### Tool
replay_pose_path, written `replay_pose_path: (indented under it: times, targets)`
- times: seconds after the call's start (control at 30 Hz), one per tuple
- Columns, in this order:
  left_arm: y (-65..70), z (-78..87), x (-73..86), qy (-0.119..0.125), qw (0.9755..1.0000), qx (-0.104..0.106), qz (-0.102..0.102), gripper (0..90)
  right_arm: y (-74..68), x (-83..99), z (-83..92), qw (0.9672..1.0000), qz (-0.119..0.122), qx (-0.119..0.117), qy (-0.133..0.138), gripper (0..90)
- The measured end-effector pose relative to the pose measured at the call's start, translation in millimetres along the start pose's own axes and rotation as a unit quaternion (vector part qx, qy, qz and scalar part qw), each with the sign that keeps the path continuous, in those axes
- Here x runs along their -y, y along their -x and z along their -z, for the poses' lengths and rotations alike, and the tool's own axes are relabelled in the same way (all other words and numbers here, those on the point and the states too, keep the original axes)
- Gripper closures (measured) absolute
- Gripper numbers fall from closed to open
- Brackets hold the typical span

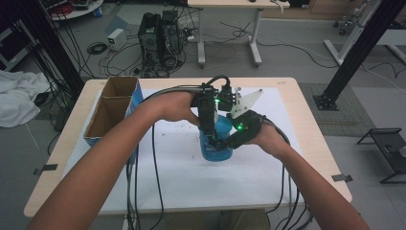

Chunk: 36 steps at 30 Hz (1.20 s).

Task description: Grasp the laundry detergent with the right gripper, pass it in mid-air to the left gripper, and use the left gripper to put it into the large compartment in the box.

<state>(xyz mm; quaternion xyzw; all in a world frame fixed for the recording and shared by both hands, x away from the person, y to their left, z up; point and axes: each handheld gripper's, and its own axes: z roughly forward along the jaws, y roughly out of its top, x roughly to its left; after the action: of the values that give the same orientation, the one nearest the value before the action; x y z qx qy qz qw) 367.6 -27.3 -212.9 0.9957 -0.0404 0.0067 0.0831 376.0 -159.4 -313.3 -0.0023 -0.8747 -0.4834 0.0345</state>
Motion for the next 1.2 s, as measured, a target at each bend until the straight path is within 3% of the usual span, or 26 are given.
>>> replay_pose_path:
  times: [0.23,0.57,0.7,0.73,0.8,0.87,0.9,0.97,1.03,1.17,1.2]
  targets:
    - [1.0,0.6,0.3,0.003,0.9999,-0.008,-0.006,37.4,-0.4,0.0,0.2,1.0000,0.002,0.003,0.001,44.2]
    - [2.4,1.0,0.2,0.002,1.0000,-0.002,-0.005,37.4,-1.6,0.0,-0.2,1.0000,0.006,0.003,-0.001,43.7]
    - [4.3,1.1,-1.0,-0.001,0.9998,-0.009,-0.016,37.6,-3.0,-1.4,0.0,0.9999,0.012,0.004,-0.005,42.4]
    - [5.7,0.4,-1.5,-0.003,0.9998,-0.006,-0.017,37.6,-3.6,-1.3,-1.4,0.9999,0.014,0.004,0.001,40.4]
    - [7.2,-0.5,-1.4,-0.003,0.9998,0.000,-0.018,37.7,-2.8,-0.9,1.9,0.9999,0.014,-0.001,-0.008,28.3]
    - [7.9,1.1,0.0,-0.010,0.9998,0.002,-0.015,37.7,0.2,0.9,6.3,0.9995,0.026,0.012,-0.010,22.3]
    - [8.3,2.2,1.3,-0.009,0.9999,0.000,-0.011,37.7,-1.5,2.3,10.0,0.9997,0.013,0.009,-0.016,22.3]
    - [6.6,5.4,4.4,-0.010,0.9998,-0.009,-0.015,37.7,-2.3,5.2,17.9,0.9996,0.017,0.011,-0.018,20.4]
    - [6.3,8.9,9.6,-0.003,0.9999,-0.015,-0.007,37.6,-5.4,7.8,26.5,0.9995,-0.002,0.023,-0.022,11.7]
    - [4.6,19.8,20.3,-0.001,0.9997,-0.023,0.012,37.6,-8.0,13.5,45.6,0.9985,-0.009,0.039,-0.038,11.7]
    - [4.2,22.4,22.6,-0.001,0.9995,-0.026,0.018,37.6,-9.9,14.9,50.4,0.9977,-0.022,0.043,-0.049,11.7]
